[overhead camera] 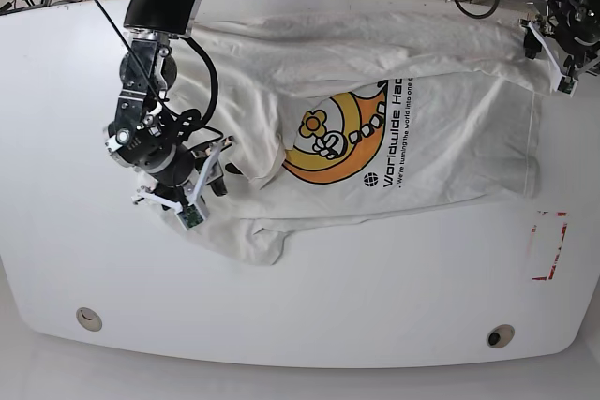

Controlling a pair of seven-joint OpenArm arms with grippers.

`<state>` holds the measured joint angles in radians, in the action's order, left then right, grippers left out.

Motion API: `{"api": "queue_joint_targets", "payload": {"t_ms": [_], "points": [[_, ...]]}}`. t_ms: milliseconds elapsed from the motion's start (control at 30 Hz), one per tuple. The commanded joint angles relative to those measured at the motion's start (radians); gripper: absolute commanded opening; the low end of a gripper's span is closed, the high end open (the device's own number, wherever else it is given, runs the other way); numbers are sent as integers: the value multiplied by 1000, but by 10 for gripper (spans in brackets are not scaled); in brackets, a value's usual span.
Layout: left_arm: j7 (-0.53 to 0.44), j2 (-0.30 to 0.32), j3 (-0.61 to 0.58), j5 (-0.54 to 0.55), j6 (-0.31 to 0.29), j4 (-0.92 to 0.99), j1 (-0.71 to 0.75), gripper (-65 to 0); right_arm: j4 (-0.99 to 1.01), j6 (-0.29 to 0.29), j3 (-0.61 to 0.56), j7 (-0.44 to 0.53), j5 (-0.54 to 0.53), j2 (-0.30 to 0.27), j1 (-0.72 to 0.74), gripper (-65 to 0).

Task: Fold the T-shirt properly
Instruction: 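Move the right gripper down along the shirt side to the hem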

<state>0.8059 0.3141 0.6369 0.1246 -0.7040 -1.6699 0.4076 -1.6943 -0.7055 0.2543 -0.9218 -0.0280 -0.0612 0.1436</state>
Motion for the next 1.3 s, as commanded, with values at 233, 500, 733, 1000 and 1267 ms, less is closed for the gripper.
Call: {"api": "queue_joint_targets", "payload": {"t_ms": [233, 500, 733, 1000, 1267], "points": [[114, -23, 82, 80, 6, -83, -132, -204, 124, 7, 175, 27, -8, -76, 110, -190], [191, -25, 111, 139, 6, -97, -200, -204, 354, 7, 193, 134, -8, -139, 218, -205], [246, -23, 125, 152, 6, -140, -243, -204, 590, 7, 193, 254, -8, -176, 314, -205], [247, -23, 139, 151, 6, -163, -247, -204, 791, 7, 193, 376, -8, -182, 365, -205], [247, -20, 140, 149, 6, -163, -246, -208, 943, 7, 191, 505, 0, -180, 370, -205]]}}
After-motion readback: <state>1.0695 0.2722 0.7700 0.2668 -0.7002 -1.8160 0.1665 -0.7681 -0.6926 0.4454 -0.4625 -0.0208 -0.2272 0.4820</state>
